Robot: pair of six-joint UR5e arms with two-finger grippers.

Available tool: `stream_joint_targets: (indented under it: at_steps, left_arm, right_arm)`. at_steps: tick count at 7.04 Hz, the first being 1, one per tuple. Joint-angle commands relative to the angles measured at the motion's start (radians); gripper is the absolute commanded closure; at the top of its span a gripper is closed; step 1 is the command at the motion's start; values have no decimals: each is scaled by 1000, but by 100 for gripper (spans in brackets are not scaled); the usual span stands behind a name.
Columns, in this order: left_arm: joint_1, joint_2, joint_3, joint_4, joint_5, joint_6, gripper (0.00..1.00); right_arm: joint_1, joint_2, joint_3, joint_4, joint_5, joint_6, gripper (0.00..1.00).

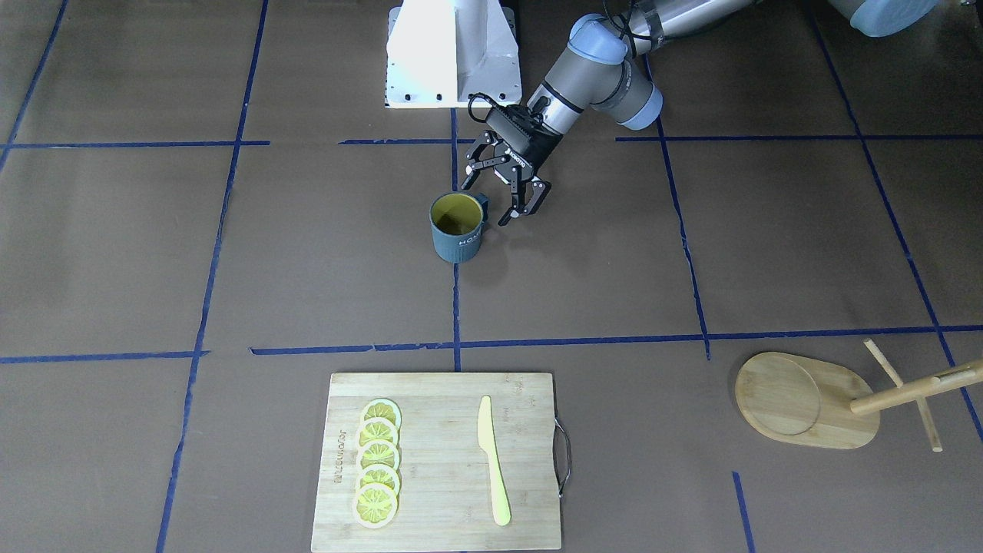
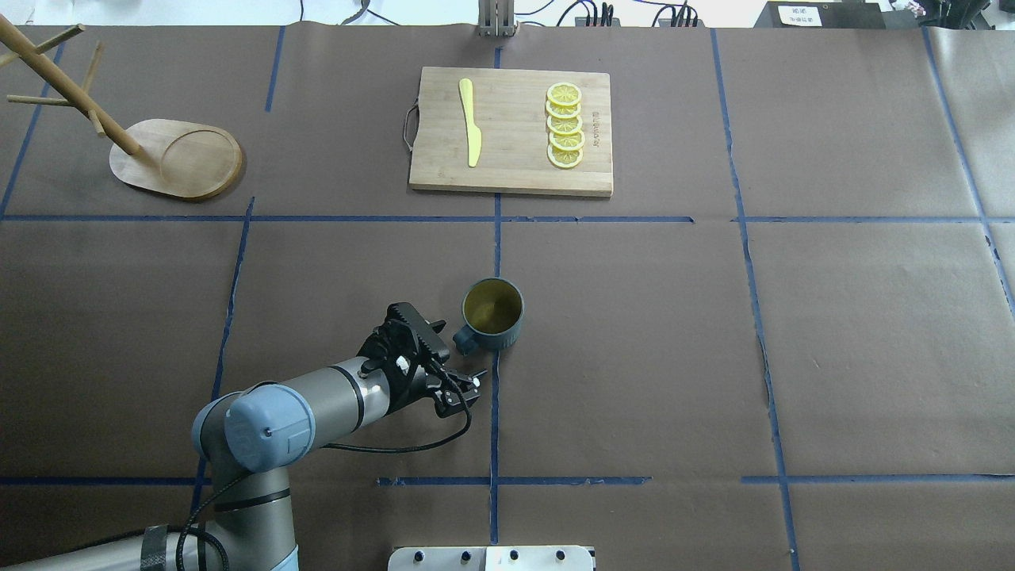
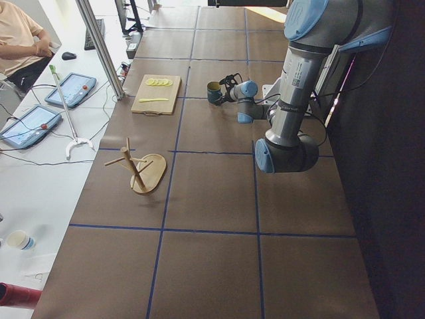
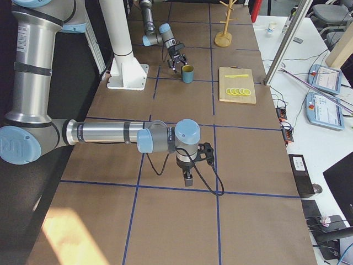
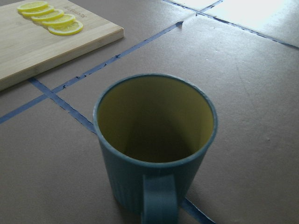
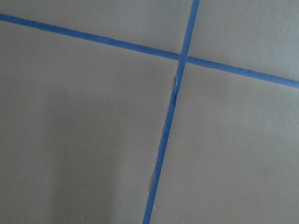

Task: Hang cup on storage rack
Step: 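Move the left gripper to the upright mug and grasp its rim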

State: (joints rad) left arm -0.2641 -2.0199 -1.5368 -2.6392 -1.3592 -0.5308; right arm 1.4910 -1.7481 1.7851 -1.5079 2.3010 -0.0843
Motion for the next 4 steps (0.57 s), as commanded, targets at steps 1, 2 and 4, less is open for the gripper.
stream_joint_targets:
  at_steps: [1, 2, 4]
  left_arm:
    - [0, -19, 21, -5, 6, -1, 13]
    - [0, -20, 26, -7, 6, -3, 23]
    - [-1, -22, 23, -8, 3, -9, 93]
  right_arm:
    - [0, -1, -1, 0, 0, 0, 0]
    - [2, -2, 0, 0, 0, 0, 0]
    - [0, -2, -1, 0, 0, 0, 0]
